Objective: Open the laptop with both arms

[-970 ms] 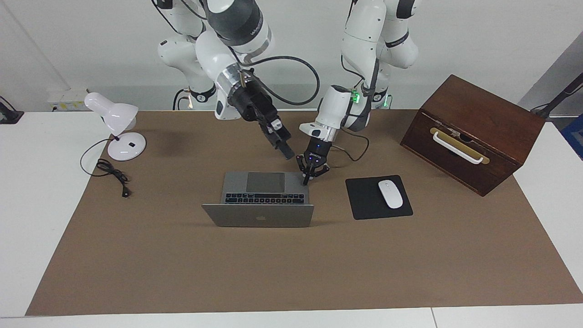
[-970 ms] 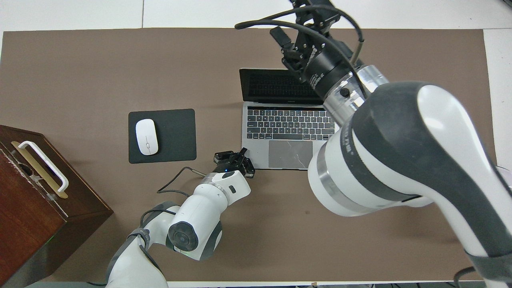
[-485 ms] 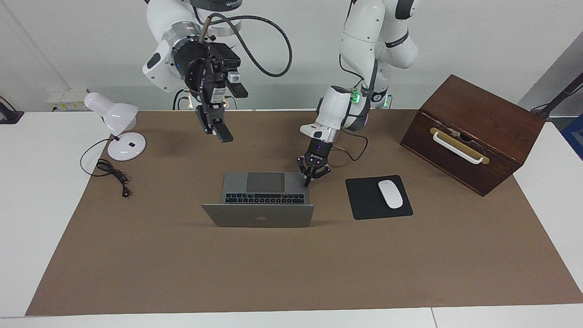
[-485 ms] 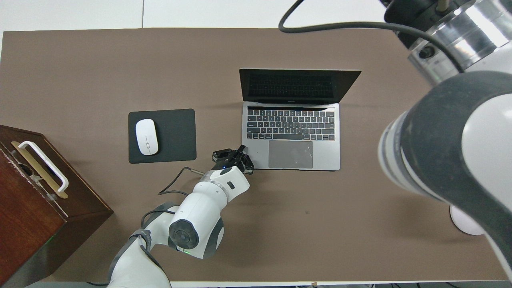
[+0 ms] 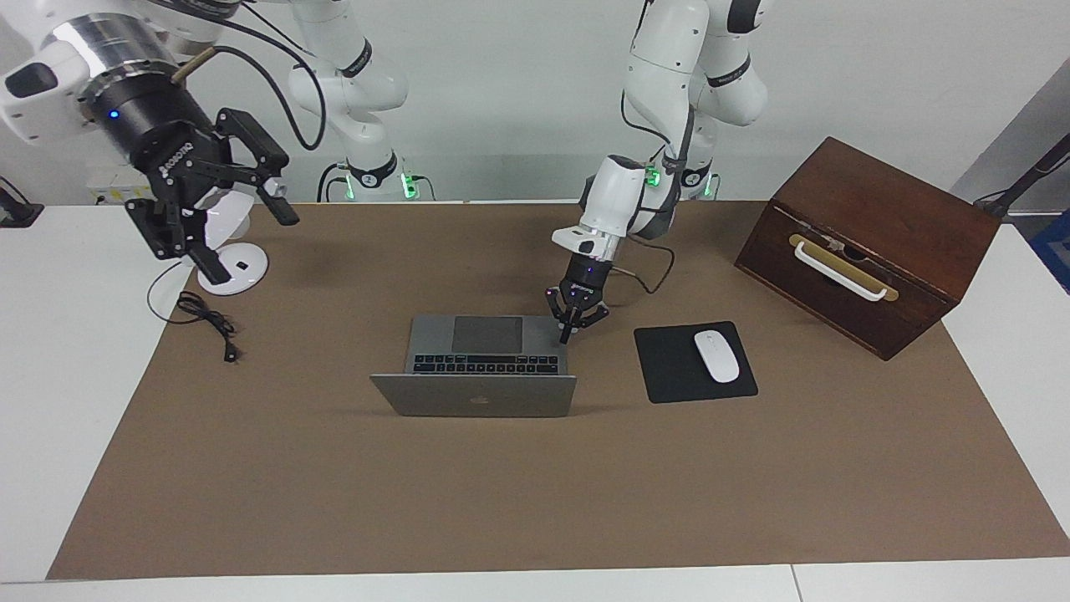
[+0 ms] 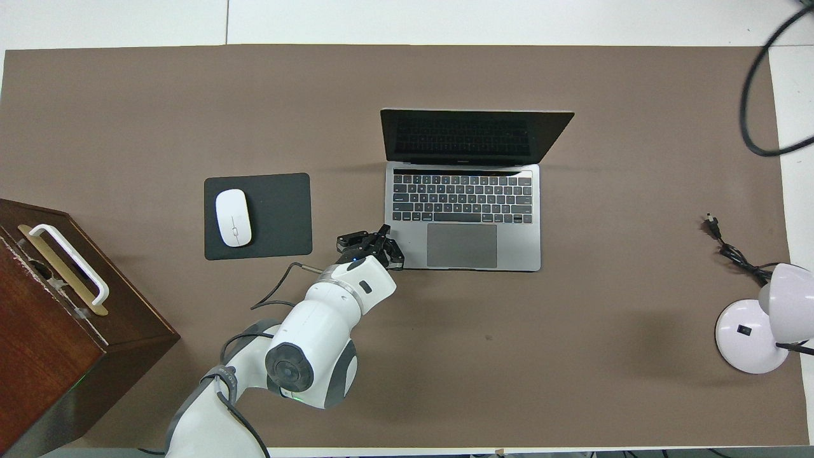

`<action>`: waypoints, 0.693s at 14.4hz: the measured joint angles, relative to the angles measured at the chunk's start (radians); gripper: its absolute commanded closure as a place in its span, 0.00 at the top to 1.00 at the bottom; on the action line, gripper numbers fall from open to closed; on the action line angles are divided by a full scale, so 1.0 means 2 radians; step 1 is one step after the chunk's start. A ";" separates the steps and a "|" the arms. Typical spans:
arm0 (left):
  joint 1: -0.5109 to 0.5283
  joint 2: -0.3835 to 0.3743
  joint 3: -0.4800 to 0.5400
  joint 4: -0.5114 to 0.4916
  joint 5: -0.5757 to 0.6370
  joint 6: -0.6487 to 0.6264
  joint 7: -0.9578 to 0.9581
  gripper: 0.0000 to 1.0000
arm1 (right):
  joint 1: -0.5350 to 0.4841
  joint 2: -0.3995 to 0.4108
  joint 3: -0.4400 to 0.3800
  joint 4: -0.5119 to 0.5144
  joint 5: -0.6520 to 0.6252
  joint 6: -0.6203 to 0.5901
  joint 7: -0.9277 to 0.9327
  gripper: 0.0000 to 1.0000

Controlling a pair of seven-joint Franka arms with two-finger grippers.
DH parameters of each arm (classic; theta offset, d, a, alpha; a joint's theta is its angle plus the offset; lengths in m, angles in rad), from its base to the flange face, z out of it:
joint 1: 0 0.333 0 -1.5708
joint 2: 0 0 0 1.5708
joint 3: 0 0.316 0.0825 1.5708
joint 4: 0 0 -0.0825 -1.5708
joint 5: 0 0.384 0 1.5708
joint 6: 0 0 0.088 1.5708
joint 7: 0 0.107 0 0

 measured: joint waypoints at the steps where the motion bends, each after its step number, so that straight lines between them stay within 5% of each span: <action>1: 0.000 -0.009 0.001 0.000 0.000 -0.011 0.000 0.00 | -0.008 -0.001 0.000 0.006 -0.044 -0.050 -0.004 1.00; 4: 0.007 -0.029 0.006 0.000 -0.004 -0.043 0.000 0.00 | -0.003 -0.012 0.008 0.011 -0.162 -0.174 0.022 1.00; 6: 0.014 -0.039 0.008 0.001 -0.004 -0.063 0.000 0.00 | 0.004 -0.033 0.013 -0.005 -0.204 -0.237 0.118 1.00; 10: 0.037 -0.061 0.009 0.022 -0.004 -0.135 0.000 0.00 | 0.009 -0.072 0.015 -0.094 -0.259 -0.247 0.220 1.00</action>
